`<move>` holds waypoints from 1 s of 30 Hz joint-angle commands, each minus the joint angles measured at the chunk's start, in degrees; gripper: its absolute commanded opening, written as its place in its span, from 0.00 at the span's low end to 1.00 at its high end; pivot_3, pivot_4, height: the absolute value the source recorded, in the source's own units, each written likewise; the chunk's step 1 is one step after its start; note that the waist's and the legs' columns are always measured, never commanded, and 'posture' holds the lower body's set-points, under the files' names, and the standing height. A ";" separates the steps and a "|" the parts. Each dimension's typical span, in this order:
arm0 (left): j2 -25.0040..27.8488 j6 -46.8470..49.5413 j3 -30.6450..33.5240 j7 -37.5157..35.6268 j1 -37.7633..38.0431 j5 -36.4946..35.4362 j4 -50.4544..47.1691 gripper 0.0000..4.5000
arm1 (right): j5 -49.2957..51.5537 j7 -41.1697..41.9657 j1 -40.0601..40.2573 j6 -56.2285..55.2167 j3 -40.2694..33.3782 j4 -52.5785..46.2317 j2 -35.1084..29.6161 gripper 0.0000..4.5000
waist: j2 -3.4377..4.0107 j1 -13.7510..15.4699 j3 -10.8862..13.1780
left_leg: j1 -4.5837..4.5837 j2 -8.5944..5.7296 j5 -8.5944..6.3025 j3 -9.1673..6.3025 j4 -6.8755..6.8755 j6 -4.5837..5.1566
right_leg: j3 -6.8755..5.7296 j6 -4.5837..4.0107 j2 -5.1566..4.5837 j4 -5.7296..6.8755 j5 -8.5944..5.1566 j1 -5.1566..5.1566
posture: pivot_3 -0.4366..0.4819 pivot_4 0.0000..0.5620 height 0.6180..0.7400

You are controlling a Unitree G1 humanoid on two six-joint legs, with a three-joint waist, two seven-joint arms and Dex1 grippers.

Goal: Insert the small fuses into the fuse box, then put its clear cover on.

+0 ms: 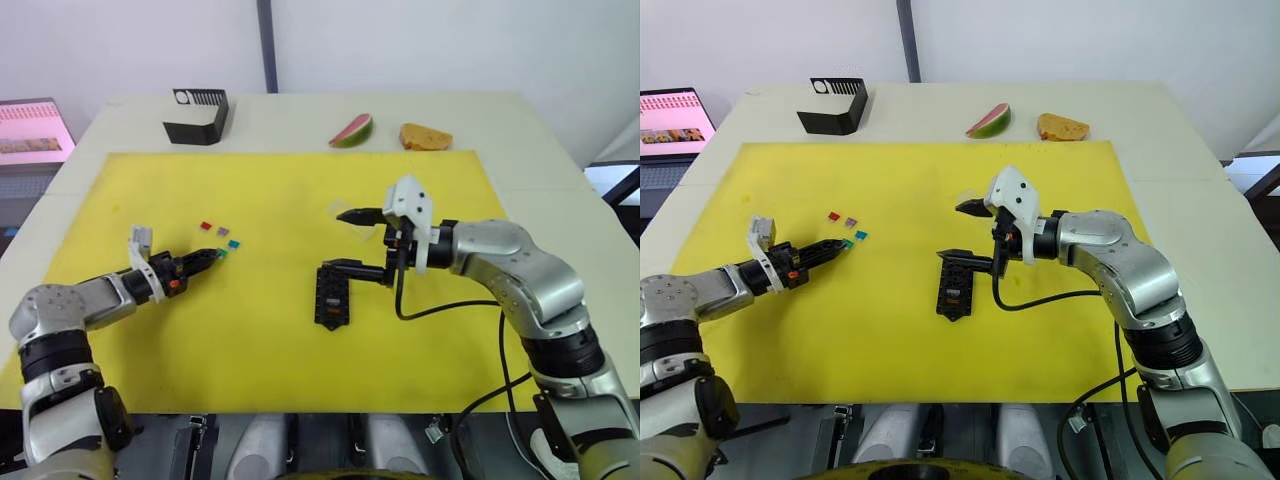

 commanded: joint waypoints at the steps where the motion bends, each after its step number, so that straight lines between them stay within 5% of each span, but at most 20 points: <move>1: 1.09 2.39 1.78 0.44 -0.61 -2.57 -5.85 0.02 | 1.80 -0.84 0.13 1.03 -2.93 -2.44 -0.04 1.00 | -0.02 0.02 0.01 | -0.03 0.00 0.00 0.00 0.00 0.00 | 0.00 0.00 0.00 0.00 0.00 -0.03 | 0.48 0.27 1.00; 12: -8.04 9.43 4.48 6.29 -6.67 -19.76 -26.04 0.02 | 26.60 -17.26 0.84 21.31 -16.42 -3.22 12.58 1.00 | -0.09 0.01 0.05 | -0.23 0.01 0.01 -0.02 0.01 -0.01 | 0.00 0.01 0.00 -0.06 0.00 -0.15 | 0.48 0.27 1.00; 17: -14.01 6.93 0.88 9.94 -9.30 -26.86 -28.43 0.02 | 37.44 -25.48 -1.50 25.65 -20.20 -1.08 17.89 1.00 | -0.09 -0.03 0.05 | -0.23 0.00 0.01 -0.02 0.02 -0.01 | -0.01 0.01 0.00 -0.07 0.00 -0.15 | 0.48 0.27 1.00; 24: -14.76 1.63 -1.71 17.26 -9.06 -35.71 -27.10 0.02 | 46.95 -33.08 -3.14 26.80 -21.11 0.12 18.64 1.00 | -0.09 -0.38 0.05 | -0.23 0.01 0.03 -0.01 0.02 -0.03 | -0.01 0.01 0.07 -0.04 0.00 -0.17 | 0.48 0.27 1.00; 28: -13.62 -0.64 -4.53 19.13 -8.74 -39.15 -27.54 0.00 | 51.19 -36.71 -3.84 26.13 -20.83 0.75 18.64 0.72 | -0.09 -0.29 0.05 | -0.23 0.01 0.03 -0.01 0.02 -0.02 | -0.01 0.01 0.07 -0.05 0.00 -0.16 | 0.48 0.27 1.00; 30: -12.90 -1.74 -5.95 19.55 -8.23 -40.65 -27.93 0.00 | 52.78 -38.21 -4.18 25.72 -20.55 1.10 18.54 0.72 | -0.09 -0.31 0.05 | -0.23 0.00 0.03 -0.01 0.03 -0.02 | -0.01 0.01 0.07 -0.05 0.00 -0.16 | 0.48 0.27 1.00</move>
